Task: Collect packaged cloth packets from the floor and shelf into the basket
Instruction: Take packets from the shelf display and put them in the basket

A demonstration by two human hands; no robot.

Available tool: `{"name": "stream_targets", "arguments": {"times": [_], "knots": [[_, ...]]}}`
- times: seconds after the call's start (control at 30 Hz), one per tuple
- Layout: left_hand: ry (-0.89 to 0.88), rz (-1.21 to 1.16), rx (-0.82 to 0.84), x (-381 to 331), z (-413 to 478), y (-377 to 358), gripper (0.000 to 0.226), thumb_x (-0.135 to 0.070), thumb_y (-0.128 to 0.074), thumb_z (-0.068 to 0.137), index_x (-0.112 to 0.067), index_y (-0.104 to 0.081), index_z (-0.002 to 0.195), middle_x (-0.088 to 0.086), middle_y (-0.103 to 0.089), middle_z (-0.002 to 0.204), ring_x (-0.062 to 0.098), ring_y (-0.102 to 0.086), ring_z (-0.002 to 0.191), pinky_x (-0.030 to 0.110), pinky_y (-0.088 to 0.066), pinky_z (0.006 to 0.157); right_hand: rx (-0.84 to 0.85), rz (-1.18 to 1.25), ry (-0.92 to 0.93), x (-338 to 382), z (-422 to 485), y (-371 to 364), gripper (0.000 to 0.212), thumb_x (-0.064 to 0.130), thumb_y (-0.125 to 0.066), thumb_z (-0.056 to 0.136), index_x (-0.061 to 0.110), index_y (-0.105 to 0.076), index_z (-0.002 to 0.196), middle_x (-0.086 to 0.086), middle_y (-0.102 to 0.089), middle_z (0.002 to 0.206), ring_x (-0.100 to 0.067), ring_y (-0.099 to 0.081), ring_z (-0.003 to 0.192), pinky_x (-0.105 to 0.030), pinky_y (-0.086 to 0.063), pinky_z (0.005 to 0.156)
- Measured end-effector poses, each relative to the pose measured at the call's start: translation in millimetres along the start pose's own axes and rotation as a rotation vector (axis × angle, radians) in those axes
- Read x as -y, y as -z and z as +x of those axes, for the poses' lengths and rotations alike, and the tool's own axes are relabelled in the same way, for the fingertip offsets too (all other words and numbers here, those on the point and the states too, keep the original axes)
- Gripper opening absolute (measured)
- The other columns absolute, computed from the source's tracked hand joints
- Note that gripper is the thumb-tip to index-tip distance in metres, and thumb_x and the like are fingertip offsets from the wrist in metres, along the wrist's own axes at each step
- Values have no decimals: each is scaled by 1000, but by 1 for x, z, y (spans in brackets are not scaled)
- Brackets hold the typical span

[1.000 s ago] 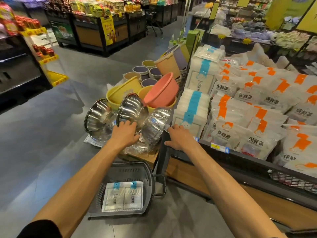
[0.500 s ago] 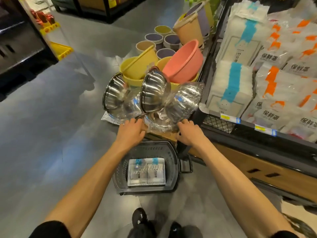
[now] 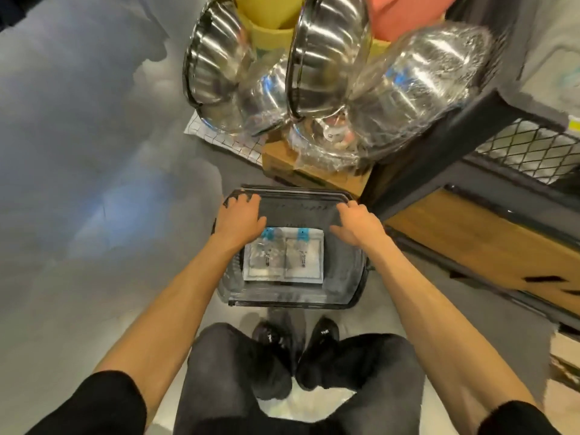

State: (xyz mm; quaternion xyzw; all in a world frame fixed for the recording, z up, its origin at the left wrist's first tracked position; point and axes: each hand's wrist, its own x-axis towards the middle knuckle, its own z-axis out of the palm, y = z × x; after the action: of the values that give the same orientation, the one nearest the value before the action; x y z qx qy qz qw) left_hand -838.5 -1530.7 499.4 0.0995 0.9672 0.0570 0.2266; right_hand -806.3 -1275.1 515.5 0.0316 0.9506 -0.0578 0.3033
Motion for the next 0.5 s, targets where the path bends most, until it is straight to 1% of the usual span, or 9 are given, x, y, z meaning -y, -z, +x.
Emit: {"name": "stream_targets", "arguments": {"times": [0.1, 0.17, 0.23, 0.27, 0.37, 0.5], "knots": [[29, 6, 13, 19, 39, -66, 54, -38, -51, 99, -12, -40, 146, 20, -49, 139, 41, -46, 127, 50, -44, 96, -15, 4, -8, -11, 51, -68, 55, 42, -55, 99, 10, -41, 141, -16, -45, 139, -36, -45, 127, -48, -45, 98], [47, 6, 22, 29, 62, -112, 52, -37, -51, 99, -10, -42, 143, 21, -50, 137, 43, -46, 127, 51, -44, 96, -18, 6, -33, -17, 83, -110, 53, 41, -55, 98, 10, -42, 139, -16, -46, 139, -36, -45, 127, -48, -44, 98], [65, -7, 43, 37, 84, -161, 50, -37, -51, 100, -8, -45, 140, 22, -52, 134, 43, -47, 126, 53, -43, 96, -14, 21, -58, -22, 113, -150, 52, 40, -56, 98, 10, -43, 138, -16, -46, 138, -37, -44, 127, -49, -44, 96], [86, -25, 69, 39, 102, -196, 50, -38, -52, 100, -9, -45, 140, 21, -52, 134, 43, -46, 126, 53, -43, 97, -6, 27, -68, -27, 135, -178, 50, 39, -56, 98, 9, -44, 137, -17, -46, 137, -37, -44, 126, -49, -44, 95], [102, -86, 110, 44, 127, -252, 51, -38, -54, 99, -10, -44, 141, 20, -50, 137, 41, -47, 126, 52, -44, 96, -15, 44, -68, -34, 169, -221, 46, 33, -56, 98, 6, -44, 134, -19, -45, 135, -39, -44, 125, -49, -44, 93], [129, -84, 102, 59, 172, -336, 51, -40, -52, 100, -7, -46, 138, 22, -53, 134, 42, -50, 121, 51, -47, 92, 19, 70, -112, -42, 229, -291, 55, 30, -55, 98, 6, -37, 144, -18, -41, 142, -37, -40, 130, -46, -42, 98]]}}
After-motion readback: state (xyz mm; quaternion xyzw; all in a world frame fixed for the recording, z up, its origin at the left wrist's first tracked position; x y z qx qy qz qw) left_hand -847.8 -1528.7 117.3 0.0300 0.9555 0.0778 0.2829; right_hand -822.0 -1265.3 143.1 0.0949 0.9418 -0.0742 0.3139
